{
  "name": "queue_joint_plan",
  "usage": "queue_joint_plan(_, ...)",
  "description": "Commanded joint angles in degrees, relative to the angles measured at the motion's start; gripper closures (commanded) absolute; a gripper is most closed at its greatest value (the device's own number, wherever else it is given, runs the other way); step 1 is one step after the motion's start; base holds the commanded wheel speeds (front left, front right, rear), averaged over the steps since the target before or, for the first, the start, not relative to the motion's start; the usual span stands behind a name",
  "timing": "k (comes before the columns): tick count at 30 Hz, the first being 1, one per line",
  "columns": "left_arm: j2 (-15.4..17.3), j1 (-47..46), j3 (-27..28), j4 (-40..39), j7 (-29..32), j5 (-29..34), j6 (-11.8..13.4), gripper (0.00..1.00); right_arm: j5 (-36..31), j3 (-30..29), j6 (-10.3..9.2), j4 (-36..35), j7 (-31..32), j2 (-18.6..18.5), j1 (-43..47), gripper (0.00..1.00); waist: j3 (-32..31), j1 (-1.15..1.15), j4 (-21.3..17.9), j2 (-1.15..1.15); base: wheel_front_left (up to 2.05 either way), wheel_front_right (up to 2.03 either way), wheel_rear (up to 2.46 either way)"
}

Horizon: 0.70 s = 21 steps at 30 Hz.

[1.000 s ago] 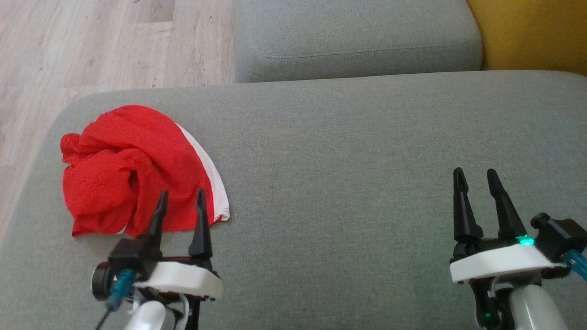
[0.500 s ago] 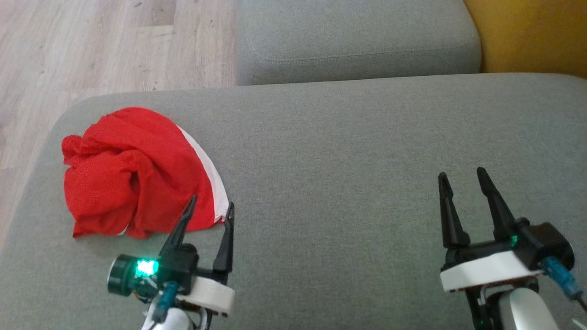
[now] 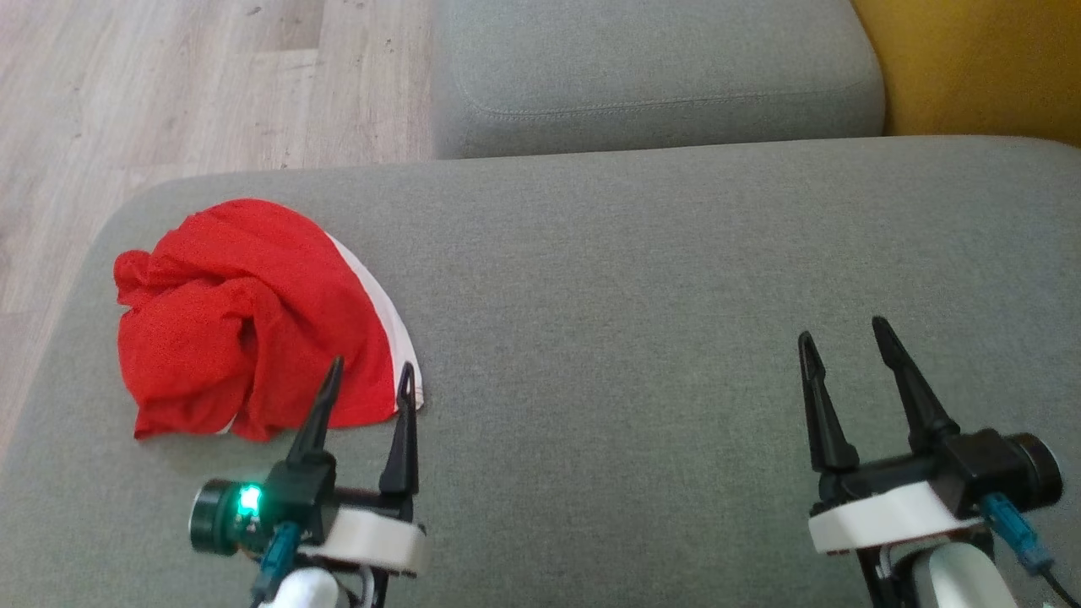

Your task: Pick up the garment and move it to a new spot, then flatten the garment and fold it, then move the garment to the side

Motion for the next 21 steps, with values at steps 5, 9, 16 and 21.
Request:
queue_joint_plan(5, -0.27, -0.09, 2.67, 2.84, -1.79, 1.15, -2.23, 0.00, 0.92, 0.78, 0.42, 1.26, -1.86, -0.46, 0.11, 0.00, -0.45, 0.00, 0.24, 0.00, 0.00, 0.00, 0.00)
queue_joint_plan(9, -0.57, -0.15, 1.96, 6.57, -2.29, 1.52, -3.22, 0.00, 1.09, 1.26, 0.43, 4.28, -2.36, -0.47, 0.23, 0.00, -0.71, 0.00, 0.32, 0.00, 0.00, 0.00, 0.00)
queue_joint_plan(16, -1.36, -1.40, 1.21, 11.19, -2.48, 1.42, -4.11, 0.00, 2.13, 2.38, 0.44, 11.08, -2.64, -0.48, -1.03, 0.00, -1.12, 0.00, 0.45, 0.00, 0.00, 0.00, 0.00)
queue_joint_plan(21, -1.83, -1.55, 1.62, 11.72, -2.53, 0.89, -4.43, 0.00, 2.47, 2.30, 0.44, 11.78, -2.64, -0.48, -1.46, 0.00, -1.18, 0.00, 0.52, 0.00, 0.00, 0.00, 0.00)
